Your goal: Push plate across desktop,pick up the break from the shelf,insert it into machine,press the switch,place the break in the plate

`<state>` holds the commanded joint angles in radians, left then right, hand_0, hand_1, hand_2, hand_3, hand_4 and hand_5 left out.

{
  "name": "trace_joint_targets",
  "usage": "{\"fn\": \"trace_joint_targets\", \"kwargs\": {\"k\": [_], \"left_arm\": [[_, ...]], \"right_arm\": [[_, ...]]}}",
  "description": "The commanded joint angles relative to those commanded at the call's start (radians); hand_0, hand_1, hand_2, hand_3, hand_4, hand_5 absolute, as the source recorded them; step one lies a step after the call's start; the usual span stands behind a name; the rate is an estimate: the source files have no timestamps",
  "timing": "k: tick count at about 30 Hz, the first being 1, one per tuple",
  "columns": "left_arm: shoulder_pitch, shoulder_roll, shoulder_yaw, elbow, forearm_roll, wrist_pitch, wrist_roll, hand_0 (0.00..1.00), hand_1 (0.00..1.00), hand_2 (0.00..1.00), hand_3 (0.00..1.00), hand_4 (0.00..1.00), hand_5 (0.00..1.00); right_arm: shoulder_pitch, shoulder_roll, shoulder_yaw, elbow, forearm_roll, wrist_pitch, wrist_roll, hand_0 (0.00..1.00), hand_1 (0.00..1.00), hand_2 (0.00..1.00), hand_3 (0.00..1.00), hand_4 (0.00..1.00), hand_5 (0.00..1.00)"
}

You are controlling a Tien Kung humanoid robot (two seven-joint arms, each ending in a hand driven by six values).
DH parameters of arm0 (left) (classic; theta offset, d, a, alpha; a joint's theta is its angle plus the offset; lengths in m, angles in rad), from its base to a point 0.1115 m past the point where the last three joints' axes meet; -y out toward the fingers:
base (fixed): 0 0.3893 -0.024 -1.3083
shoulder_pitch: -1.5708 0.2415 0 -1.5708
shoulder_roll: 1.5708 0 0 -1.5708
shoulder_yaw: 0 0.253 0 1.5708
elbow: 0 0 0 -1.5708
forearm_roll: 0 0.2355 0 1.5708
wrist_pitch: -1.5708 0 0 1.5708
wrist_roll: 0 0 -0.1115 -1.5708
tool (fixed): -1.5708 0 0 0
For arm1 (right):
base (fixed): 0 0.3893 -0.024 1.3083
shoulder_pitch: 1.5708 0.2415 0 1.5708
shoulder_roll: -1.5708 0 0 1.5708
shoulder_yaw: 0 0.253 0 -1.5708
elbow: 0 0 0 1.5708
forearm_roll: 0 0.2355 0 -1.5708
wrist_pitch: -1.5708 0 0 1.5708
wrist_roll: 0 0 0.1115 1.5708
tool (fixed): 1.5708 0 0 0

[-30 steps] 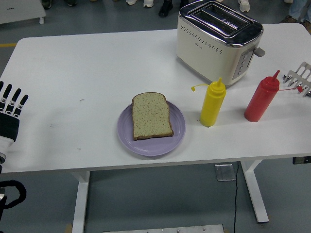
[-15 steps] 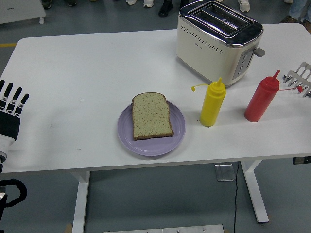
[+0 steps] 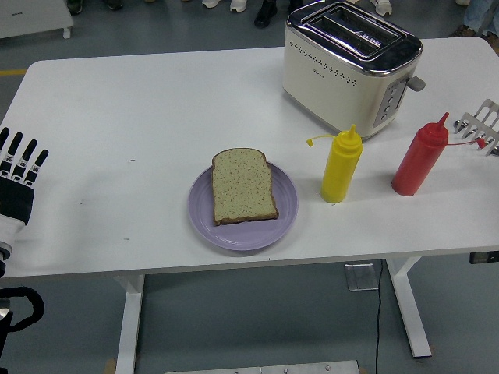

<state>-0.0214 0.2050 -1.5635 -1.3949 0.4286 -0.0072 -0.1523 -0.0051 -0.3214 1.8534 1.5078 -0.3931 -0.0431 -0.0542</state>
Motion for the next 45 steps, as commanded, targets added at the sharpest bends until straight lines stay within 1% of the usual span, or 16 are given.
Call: {"fn": "trace_joint_targets", "kwargs": {"k": [21, 45], "left_arm": [[-0.009, 0.004, 0.010, 0.000, 0.001, 0.000, -0.001, 0.809, 0.859, 0.916, 0.855, 0.638, 0.998], [-0.003, 0.006, 0.017, 0.001, 0.000, 0.000, -0.001, 0.811, 0.860, 0.916, 0.854, 0.637, 0.998]], "right_arm": [[-0.004, 0.004, 0.012, -0.003, 0.000, -0.003, -0.001, 0.826, 0.782, 0.786, 0.770, 0.482, 0.556], [-0.010, 0.004, 0.015, -0.008, 0.006, 0.000, -0.001, 0.822, 0.780, 0.783, 0.767, 0.485, 0.552]]}}
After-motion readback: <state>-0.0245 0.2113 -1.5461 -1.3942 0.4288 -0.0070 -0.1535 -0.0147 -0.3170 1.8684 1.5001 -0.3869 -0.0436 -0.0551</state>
